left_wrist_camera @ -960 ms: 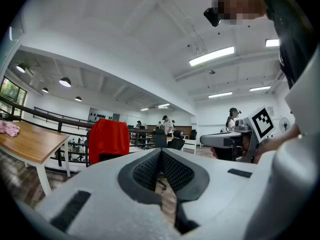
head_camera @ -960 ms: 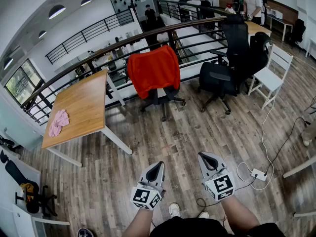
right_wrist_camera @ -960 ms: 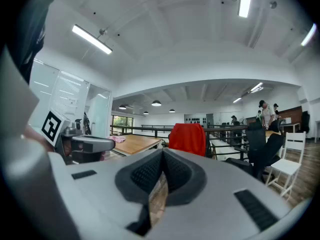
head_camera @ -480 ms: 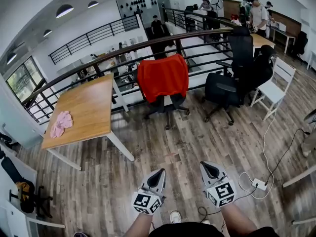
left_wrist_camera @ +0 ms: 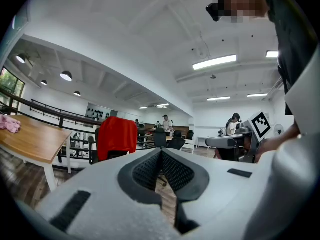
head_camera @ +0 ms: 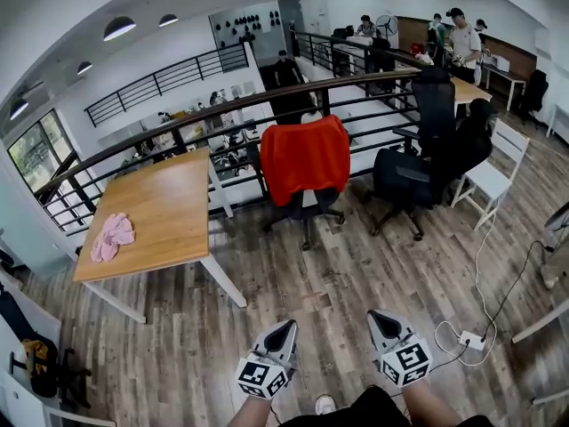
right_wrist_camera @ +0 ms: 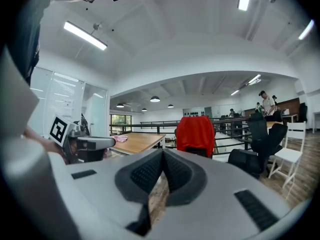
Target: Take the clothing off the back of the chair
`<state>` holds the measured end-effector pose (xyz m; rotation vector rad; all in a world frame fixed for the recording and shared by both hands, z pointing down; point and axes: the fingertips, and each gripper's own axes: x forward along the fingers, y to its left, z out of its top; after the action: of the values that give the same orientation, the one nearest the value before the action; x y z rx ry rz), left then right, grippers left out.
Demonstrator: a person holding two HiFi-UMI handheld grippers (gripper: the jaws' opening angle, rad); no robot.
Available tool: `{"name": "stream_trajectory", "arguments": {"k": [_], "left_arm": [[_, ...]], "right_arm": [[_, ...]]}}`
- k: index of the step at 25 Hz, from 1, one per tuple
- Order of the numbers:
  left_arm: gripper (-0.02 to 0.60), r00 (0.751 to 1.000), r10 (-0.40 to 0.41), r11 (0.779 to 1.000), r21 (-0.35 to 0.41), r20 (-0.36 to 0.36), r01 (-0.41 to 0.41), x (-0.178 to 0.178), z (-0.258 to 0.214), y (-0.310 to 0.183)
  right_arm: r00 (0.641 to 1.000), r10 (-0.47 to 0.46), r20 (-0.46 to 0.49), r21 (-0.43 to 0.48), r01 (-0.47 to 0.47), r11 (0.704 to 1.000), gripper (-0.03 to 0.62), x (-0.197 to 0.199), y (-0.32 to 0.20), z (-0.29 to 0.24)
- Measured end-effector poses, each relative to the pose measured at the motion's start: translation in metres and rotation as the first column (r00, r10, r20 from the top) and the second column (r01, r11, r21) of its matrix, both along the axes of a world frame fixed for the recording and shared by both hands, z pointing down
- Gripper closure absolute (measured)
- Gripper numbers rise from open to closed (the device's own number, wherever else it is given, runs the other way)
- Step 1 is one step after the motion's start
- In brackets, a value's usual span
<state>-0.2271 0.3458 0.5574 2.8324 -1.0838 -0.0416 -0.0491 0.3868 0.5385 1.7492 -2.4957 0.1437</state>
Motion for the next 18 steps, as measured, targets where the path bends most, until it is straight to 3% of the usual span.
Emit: {"name": "stream_trajectory", "arguments": {"k": [11, 18], "left_arm": [[0.566, 1.000, 0.011, 0.999, -0.030, -0.008, -0.011, -0.001, 0.011, -0.050], [0.566, 1.000, 0.003, 1.000, -0.028, 0.005, -0.003, 0.037, 0.007, -0.122]], "right_arm": [[1.000, 0.004, -0.013, -0.029, -0.005, 1.000, 0.591, 0.005, -0.050, 0.006], [0.999, -0.036, -0.017, -0.028, 0.036, 0.999, 0.591, 0.039, -0.125, 0.005]]}}
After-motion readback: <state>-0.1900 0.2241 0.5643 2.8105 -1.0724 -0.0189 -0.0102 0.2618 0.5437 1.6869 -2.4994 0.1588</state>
